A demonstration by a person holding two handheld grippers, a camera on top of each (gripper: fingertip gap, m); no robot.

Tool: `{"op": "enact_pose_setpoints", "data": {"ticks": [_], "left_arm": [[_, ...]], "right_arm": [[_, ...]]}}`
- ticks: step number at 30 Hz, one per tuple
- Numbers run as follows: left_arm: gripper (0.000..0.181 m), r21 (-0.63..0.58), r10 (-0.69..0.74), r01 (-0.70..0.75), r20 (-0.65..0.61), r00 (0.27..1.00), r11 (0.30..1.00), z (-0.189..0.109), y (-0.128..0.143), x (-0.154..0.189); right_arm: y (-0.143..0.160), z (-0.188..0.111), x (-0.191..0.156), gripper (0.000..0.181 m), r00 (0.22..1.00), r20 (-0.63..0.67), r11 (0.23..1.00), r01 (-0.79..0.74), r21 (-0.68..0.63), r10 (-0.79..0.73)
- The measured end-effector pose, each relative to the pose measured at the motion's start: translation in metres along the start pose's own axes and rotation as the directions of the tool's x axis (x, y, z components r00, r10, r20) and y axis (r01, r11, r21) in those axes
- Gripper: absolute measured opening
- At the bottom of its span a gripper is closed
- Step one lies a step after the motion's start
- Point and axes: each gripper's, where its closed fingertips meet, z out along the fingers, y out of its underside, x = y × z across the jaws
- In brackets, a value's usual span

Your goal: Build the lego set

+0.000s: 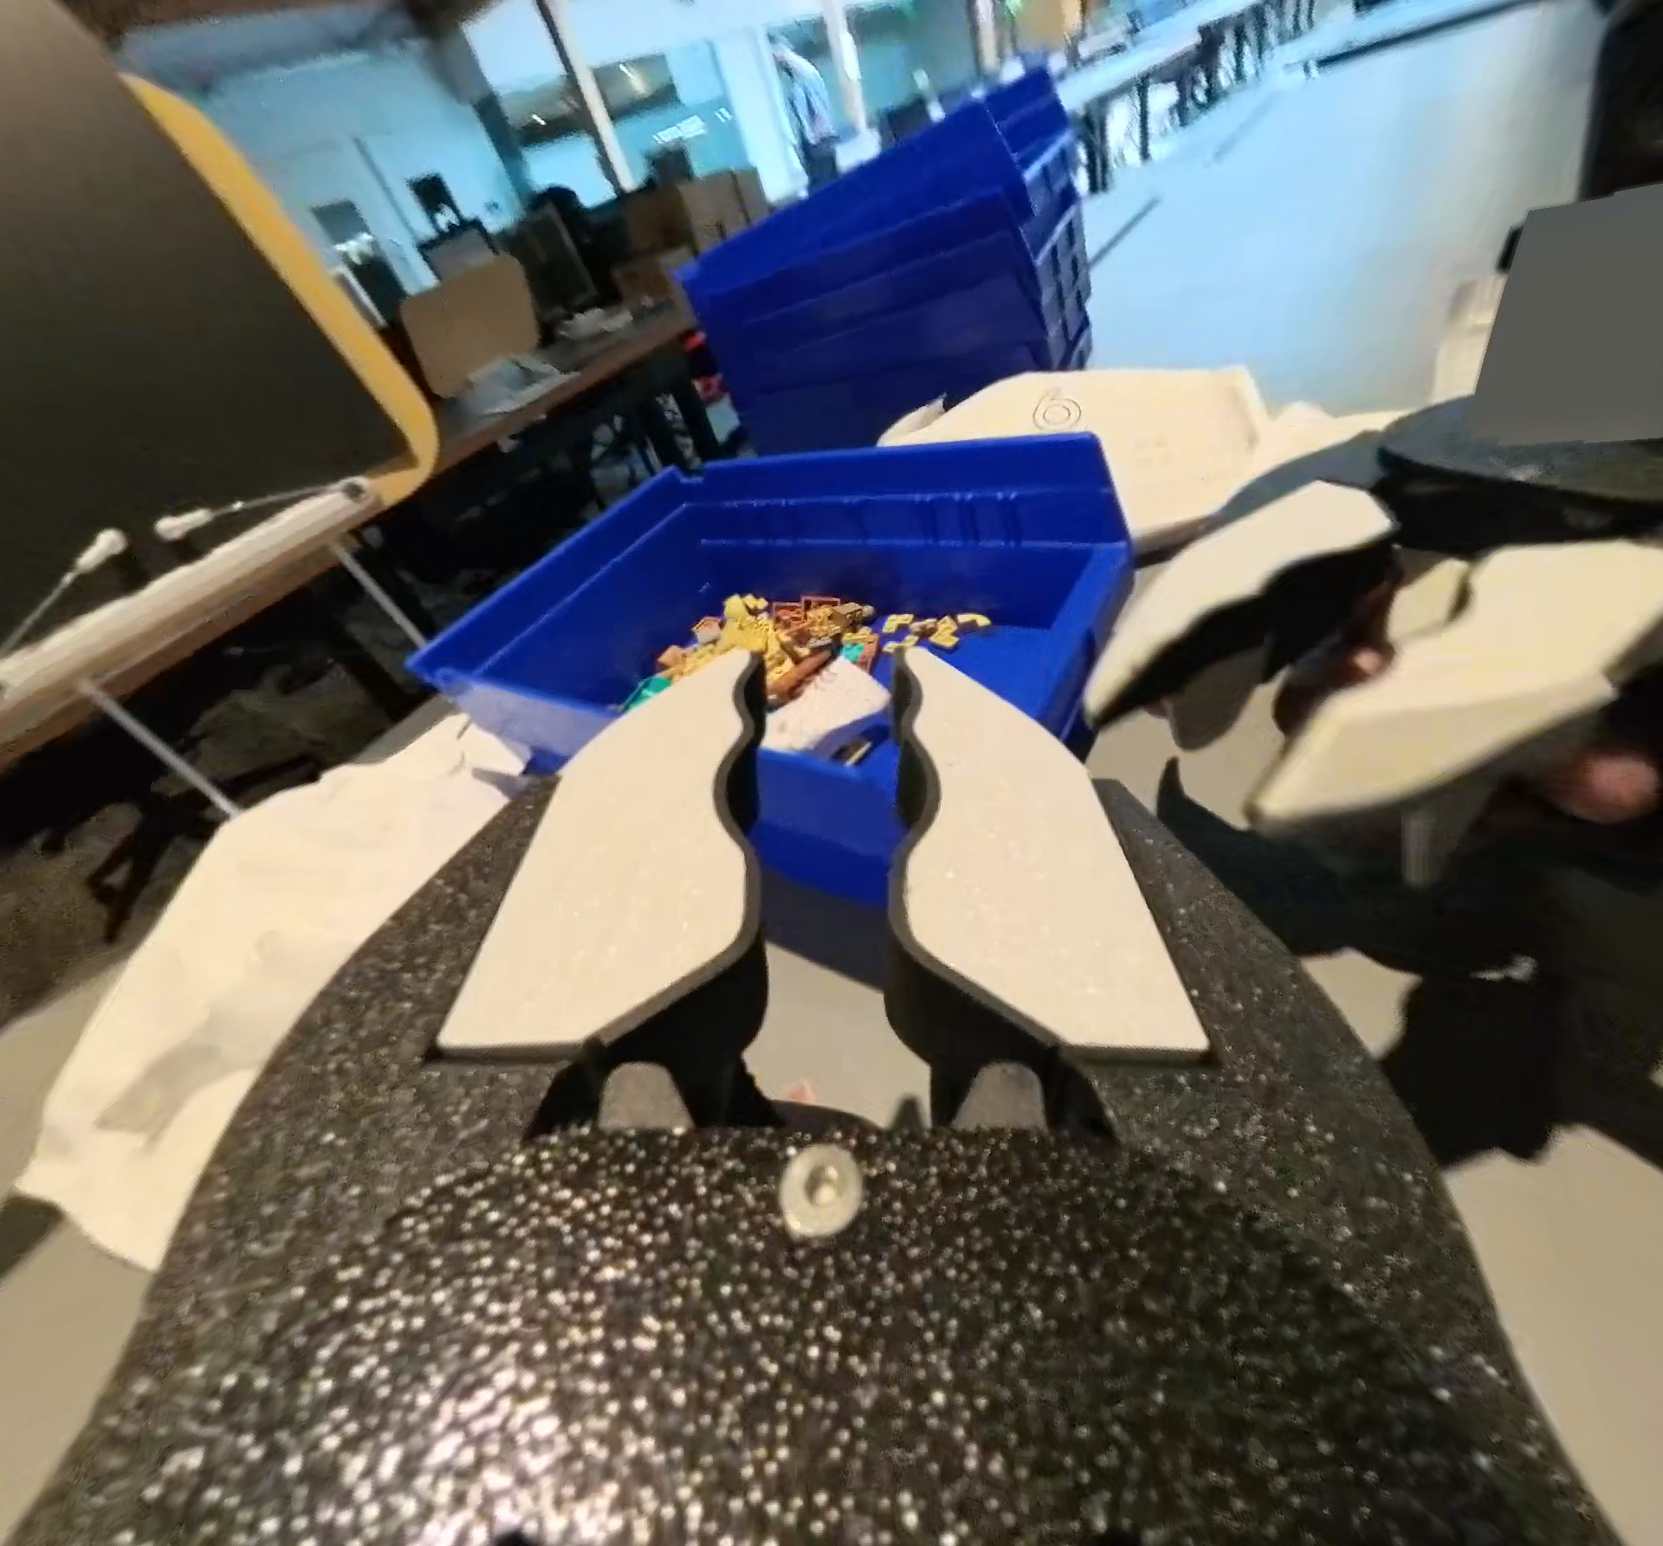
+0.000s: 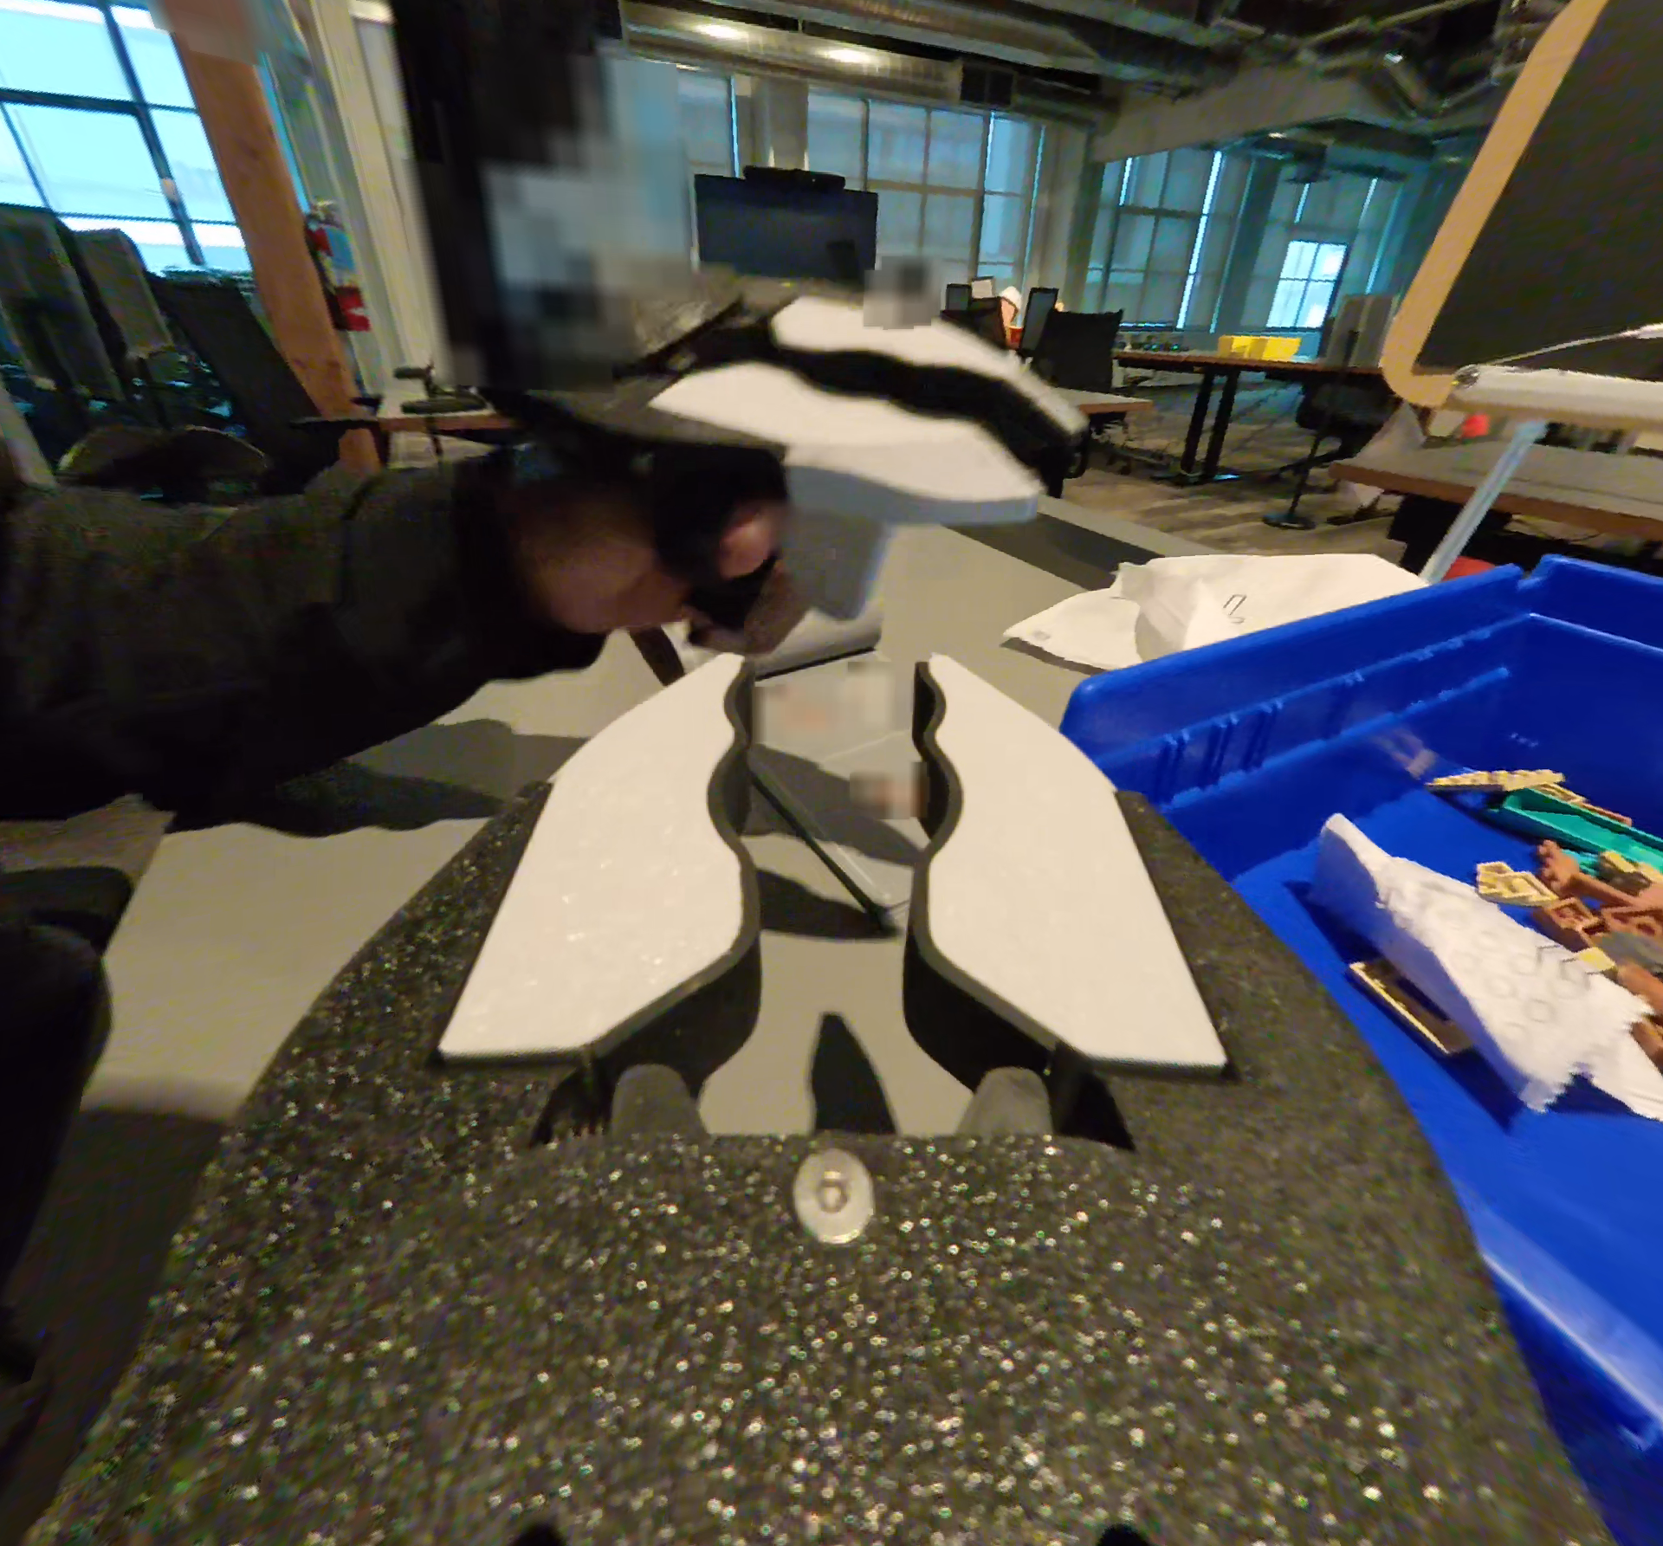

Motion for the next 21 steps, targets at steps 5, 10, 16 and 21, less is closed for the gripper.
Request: {"op": "enact_pose_setpoints", "data": {"ticks": [5,10,16,21], "left_arm": [[0.029,-0.135,0.133,-0.148,-0.114,0.984,0.980,0.045,-0.021,-0.013],[0.023,-0.362,0.287,-0.400,-0.327,0.900,0.842,0.091,0.009,-0.018],[0.021,-0.578,0.252,-0.614,-0.585,0.771,0.538,0.130,0.056,-0.013],[0.040,-0.641,0.160,-0.680,-0.675,0.720,0.357,0.146,0.098,-0.010]], "right_arm": [[-0.001,0.001,-0.012,0.034,0.999,0.042,1.000,0.003,-0.004,-0.003],[-0.006,-0.001,-0.009,0.034,0.998,0.046,0.999,-0.031,0.011,0.031],[-0.008,-0.003,-0.003,0.034,0.994,0.049,0.995,-0.101,0.021,0.100],[-0.009,-0.003,-0.003,0.033,0.991,0.059,0.993,-0.119,0.022,0.118]]}}
